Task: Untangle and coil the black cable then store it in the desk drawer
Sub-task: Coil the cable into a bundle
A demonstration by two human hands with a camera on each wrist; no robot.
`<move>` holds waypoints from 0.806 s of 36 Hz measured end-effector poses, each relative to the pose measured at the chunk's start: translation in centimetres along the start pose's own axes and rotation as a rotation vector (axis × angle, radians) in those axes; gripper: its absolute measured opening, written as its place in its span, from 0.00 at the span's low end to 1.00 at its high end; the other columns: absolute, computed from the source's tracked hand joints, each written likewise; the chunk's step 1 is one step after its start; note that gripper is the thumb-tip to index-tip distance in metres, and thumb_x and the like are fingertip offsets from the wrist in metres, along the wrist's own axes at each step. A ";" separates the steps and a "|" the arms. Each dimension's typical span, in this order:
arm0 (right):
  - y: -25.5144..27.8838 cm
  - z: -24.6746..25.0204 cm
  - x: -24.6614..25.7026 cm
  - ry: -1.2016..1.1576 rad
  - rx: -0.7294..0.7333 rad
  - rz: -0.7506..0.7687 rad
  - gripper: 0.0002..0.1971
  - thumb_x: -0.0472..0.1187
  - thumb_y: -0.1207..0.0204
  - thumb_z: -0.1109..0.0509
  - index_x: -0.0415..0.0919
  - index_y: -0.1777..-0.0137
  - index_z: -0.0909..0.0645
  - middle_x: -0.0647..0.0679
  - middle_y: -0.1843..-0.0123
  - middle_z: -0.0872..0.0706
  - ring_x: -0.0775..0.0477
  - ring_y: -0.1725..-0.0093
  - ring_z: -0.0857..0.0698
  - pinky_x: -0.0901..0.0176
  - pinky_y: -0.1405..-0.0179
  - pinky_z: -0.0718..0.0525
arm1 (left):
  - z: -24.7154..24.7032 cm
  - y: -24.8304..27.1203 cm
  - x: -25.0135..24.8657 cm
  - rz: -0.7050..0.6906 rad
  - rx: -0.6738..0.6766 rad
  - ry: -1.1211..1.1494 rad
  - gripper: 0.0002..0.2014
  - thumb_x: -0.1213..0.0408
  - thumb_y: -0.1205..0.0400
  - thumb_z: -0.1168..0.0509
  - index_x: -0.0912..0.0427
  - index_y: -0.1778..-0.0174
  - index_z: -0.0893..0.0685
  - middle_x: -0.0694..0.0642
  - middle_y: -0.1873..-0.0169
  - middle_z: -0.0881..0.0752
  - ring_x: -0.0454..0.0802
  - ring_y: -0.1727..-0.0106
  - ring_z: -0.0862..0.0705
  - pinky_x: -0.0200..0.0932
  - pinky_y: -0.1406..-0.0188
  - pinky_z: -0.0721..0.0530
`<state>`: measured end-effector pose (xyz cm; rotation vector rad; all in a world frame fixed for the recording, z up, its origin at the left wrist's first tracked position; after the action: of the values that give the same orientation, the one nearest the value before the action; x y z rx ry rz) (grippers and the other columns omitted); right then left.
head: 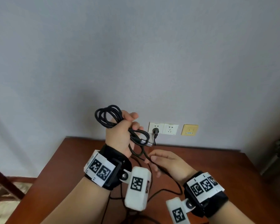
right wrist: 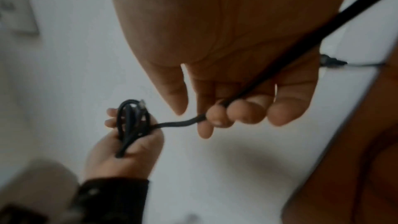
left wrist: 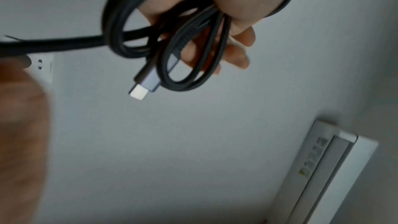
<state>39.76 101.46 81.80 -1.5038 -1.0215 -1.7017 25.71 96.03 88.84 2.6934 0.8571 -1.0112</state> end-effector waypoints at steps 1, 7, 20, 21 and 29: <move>0.2 0.5 -0.2 0.110 -0.028 0.012 0.11 0.46 0.23 0.37 0.43 0.58 0.15 0.49 0.74 0.28 0.51 0.75 0.30 0.61 0.72 0.30 | 0.2 -0.3 -0.5 -0.005 -0.014 0.030 0.25 0.85 0.22 0.53 0.55 0.76 0.26 0.49 0.72 0.18 0.42 0.82 0.28 0.35 0.78 0.22; 1.2 4.1 -0.1 0.355 -0.202 0.034 0.10 0.38 0.19 0.33 0.39 0.63 0.19 0.60 0.83 0.27 0.62 0.82 0.32 0.76 0.78 0.35 | 1.5 -1.1 -2.3 -0.040 -0.067 -0.138 0.22 0.86 0.25 0.56 0.56 0.72 0.28 0.48 0.77 0.24 0.41 0.85 0.35 0.32 0.83 0.29; 1.5 3.2 6.0 0.782 -0.174 0.557 0.09 0.47 0.21 0.34 0.47 0.50 0.14 0.56 0.61 0.17 0.58 0.59 0.17 0.72 0.56 0.24 | 2.6 -0.5 2.1 0.272 -0.063 -0.632 0.16 0.82 0.25 0.49 0.60 0.71 0.26 0.55 0.75 0.17 0.45 0.84 0.33 0.36 0.84 0.31; 1.4 2.9 6.2 0.787 -0.180 0.576 0.09 0.49 0.22 0.34 0.48 0.50 0.14 0.56 0.61 0.17 0.57 0.60 0.17 0.70 0.57 0.23 | 2.2 -0.1 2.5 0.300 -0.039 -0.659 0.14 0.81 0.24 0.46 0.60 0.70 0.24 0.56 0.74 0.16 0.46 0.83 0.33 0.36 0.83 0.30; 0.3 2.4 6.4 0.661 -0.413 0.511 0.17 0.55 0.31 0.24 0.49 0.68 0.28 0.55 0.77 0.20 0.57 0.75 0.27 0.61 0.72 0.27 | 0.7 1.4 4.3 0.393 0.132 -0.671 0.12 0.70 0.23 0.39 0.66 0.63 0.10 0.59 0.79 0.20 0.50 0.80 0.30 0.38 0.80 0.27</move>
<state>40.29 103.61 88.32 -1.1448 0.0611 -1.8729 28.69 96.64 85.47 2.2106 0.1339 -1.7324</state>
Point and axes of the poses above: each hand's wrist, its own y-axis away from the middle knuckle, its own z-axis out of the back of the hand, x = y × z, the point moved 4 cm from there along -y, towards the middle knuckle
